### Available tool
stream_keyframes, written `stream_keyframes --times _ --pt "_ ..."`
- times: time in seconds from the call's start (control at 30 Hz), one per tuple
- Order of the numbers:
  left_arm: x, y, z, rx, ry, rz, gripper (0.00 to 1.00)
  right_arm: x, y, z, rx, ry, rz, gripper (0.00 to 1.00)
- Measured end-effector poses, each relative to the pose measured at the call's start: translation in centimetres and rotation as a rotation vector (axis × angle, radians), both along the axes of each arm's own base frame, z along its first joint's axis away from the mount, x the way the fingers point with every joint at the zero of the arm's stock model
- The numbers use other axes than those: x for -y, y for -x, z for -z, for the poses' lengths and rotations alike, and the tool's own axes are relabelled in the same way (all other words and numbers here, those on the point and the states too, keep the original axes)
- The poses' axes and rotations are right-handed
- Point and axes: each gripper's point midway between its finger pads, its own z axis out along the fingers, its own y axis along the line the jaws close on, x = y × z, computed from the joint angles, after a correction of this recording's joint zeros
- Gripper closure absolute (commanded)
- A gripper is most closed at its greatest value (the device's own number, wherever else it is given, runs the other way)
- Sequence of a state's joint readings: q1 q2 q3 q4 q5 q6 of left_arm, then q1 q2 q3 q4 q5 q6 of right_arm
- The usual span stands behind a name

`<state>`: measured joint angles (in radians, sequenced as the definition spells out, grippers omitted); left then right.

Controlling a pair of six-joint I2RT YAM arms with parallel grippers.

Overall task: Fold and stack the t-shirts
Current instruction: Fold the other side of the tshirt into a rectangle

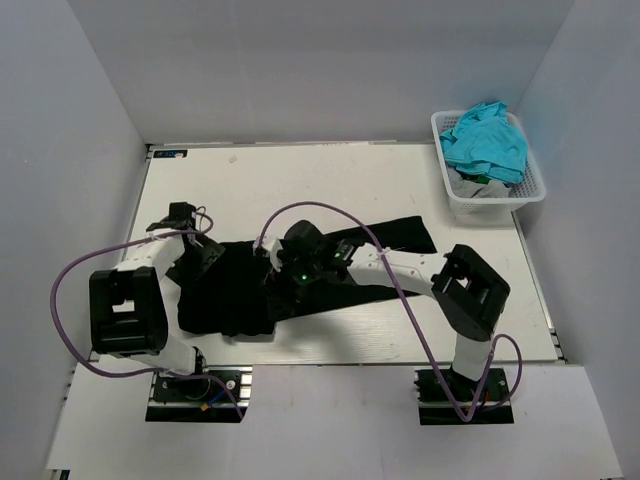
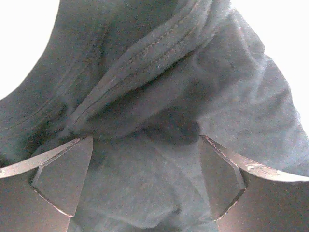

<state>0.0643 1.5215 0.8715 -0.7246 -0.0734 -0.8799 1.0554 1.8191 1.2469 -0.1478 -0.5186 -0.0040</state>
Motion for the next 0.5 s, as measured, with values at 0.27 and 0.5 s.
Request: stream_keyframes --times 0.27,0.5 --pt "-0.5 0.2 -5.2 0.104 -0.032 0.009 0.0 1.9 -7.2 -0.4 -0.045 0.06 0.436 0.1" --pt "0.1 4.8 -3.6 0.066 -0.026 0.034 0.08 3.6 -9.6 0.1 -0.131 0.116 0.697 0.1"
